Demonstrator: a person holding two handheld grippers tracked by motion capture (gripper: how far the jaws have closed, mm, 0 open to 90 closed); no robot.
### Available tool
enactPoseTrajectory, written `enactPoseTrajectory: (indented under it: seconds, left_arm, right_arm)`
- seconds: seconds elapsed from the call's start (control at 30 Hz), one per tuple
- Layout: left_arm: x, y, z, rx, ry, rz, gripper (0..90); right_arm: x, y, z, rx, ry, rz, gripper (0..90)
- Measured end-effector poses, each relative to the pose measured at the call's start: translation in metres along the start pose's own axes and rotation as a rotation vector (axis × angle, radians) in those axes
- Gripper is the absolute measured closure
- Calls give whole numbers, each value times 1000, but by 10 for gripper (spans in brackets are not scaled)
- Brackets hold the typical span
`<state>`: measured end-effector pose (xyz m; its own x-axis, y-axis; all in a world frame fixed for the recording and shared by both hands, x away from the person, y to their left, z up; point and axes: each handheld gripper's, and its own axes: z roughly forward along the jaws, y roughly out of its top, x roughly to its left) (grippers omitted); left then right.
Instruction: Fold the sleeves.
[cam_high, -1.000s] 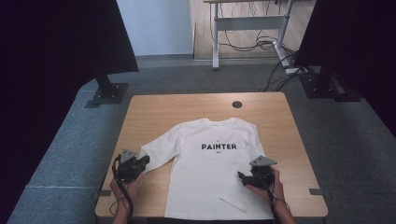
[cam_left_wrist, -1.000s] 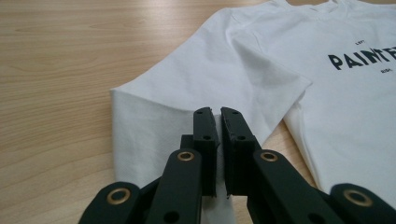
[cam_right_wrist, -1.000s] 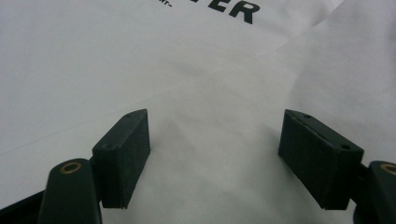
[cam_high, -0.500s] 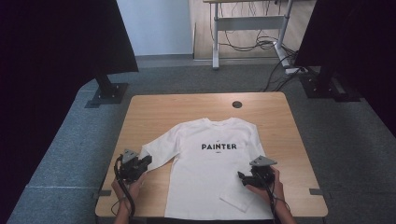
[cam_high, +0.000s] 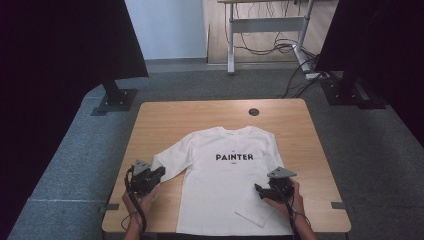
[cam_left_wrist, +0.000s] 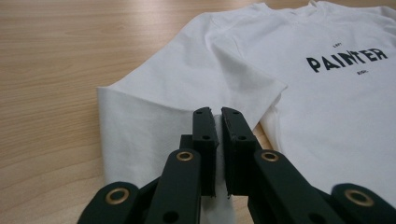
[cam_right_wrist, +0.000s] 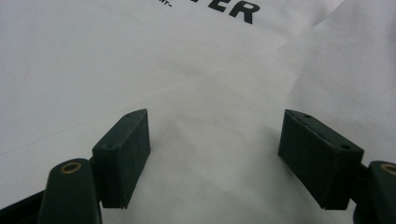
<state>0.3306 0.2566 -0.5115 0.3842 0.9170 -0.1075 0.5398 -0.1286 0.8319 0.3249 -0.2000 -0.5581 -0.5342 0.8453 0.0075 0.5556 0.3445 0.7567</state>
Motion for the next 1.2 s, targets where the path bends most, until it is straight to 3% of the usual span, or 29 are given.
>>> enactPoseTrajectory:
  seconds: [0.53,1.2]
  left_arm:
    - [-12,1,4,0,-25,18,843]
    - [-39,2,9,8,-78,78,841]
  right_arm:
    - [0,0,0,0,0,0,242]
    - [0,0,0,0,0,0,242]
